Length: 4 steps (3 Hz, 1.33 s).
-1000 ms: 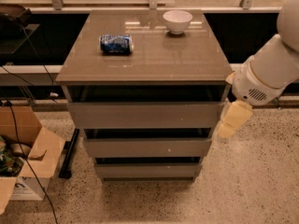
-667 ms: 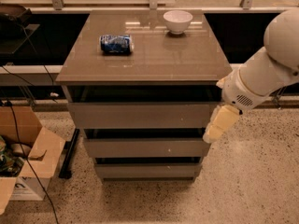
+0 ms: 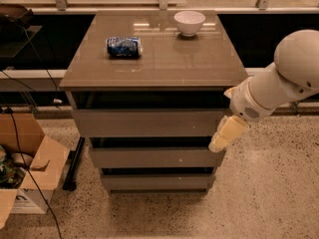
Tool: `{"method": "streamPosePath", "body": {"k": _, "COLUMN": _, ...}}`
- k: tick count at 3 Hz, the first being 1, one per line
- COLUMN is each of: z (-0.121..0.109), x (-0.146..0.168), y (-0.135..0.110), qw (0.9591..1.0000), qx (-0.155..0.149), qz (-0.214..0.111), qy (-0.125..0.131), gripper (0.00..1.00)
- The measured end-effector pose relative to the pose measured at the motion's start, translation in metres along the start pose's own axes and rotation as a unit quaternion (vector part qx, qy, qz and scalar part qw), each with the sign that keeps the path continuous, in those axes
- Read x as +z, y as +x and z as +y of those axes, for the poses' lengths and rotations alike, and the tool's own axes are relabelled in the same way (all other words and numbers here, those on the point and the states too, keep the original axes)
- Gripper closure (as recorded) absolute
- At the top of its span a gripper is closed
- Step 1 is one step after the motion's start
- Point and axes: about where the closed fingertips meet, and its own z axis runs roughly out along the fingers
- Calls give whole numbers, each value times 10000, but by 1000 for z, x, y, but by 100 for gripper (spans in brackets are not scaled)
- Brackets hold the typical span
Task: Open top drawer
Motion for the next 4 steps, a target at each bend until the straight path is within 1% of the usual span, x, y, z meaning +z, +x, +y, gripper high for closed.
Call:
{"method": "streamPosePath", "body": {"k": 1, "z": 3, "x": 10, "y": 4, "qw": 9998, "qx": -31, "qz": -193, "qy": 53, "gripper": 0}}
{"method": "streamPosePath", "body": {"k": 2, "z": -2, "x": 25, "y": 5, "qw": 9990, "qx": -119, "qz": -423, "qy": 50, "gripper": 0}}
{"method": "streamPosePath", "body": {"k": 3, "z": -18, "x": 38, "y": -2, "qw": 9977, "qx": -235, "qz": -641, "qy": 35, "gripper": 0}}
{"method": "streamPosePath", "body": {"k": 4, "z": -35, "x": 59, "y": -11, "qw": 9965, "qx": -284, "qz": -783, "qy": -77, "gripper": 0}}
